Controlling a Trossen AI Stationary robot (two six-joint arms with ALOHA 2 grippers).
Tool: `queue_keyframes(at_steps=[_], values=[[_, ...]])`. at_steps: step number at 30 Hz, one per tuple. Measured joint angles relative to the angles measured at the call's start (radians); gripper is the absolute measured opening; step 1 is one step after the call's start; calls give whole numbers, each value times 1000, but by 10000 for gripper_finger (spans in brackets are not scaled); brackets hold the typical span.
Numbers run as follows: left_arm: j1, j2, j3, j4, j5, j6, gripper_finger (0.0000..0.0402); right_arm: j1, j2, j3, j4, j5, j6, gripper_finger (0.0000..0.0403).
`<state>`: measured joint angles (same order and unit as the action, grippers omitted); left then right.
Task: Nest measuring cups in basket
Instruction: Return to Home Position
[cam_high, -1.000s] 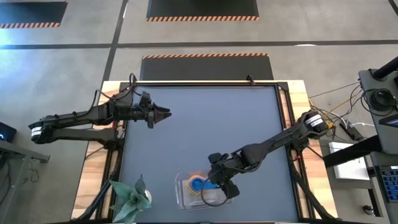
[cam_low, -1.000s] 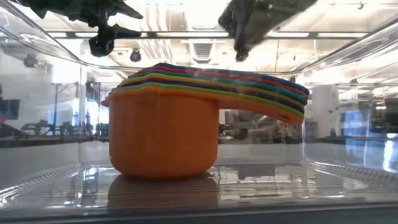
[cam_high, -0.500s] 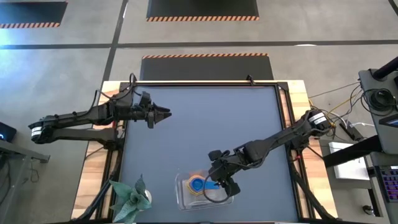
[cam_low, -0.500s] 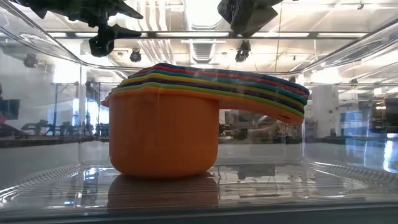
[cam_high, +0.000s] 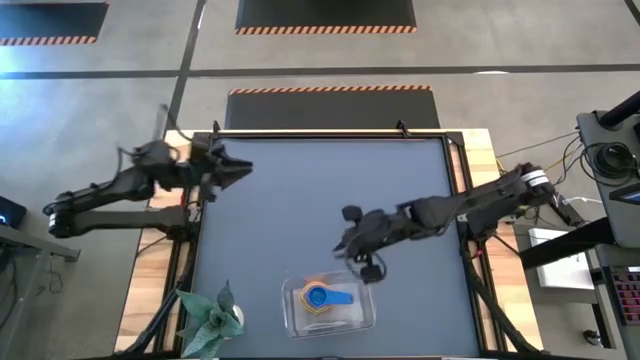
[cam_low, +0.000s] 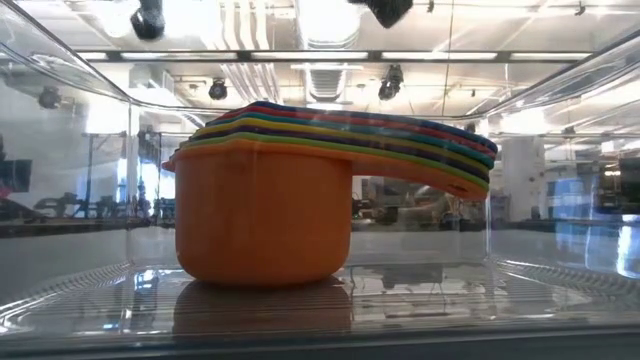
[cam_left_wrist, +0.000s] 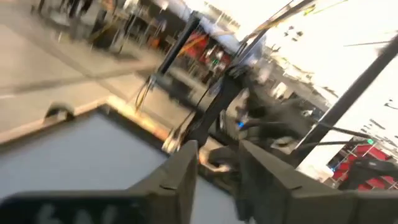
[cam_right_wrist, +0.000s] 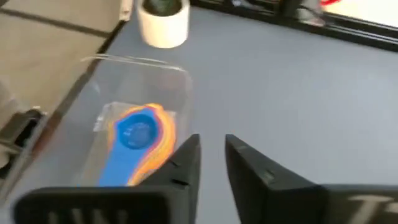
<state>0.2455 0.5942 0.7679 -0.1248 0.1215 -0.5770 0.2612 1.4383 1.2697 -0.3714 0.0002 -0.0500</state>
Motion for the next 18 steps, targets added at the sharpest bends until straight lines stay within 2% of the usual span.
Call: queue_keyframes(at_steps=[3, 4, 6, 9, 13, 18], values=[[0, -59, 45, -73, -5, 46, 53, -55, -85, -84, 57, -21, 6, 20], [0, -79, 60, -103, -5, 56, 30, -74, -119, -117, 83, -31, 16, 15], [0, -120, 83, -176, -18, 74, 9, -115, -192, -195, 167, -43, 39, 11], [0, -182, 88, -270, -86, 87, 6, -179, -304, -327, 330, -51, 86, 9], [0, -260, 59, -285, -113, 69, 1, -256, -445, -487, 515, -51, 166, 9], [0, -351, -3, -299, -168, 55, 0, -294, -587, -647, 601, -43, 218, 8]])
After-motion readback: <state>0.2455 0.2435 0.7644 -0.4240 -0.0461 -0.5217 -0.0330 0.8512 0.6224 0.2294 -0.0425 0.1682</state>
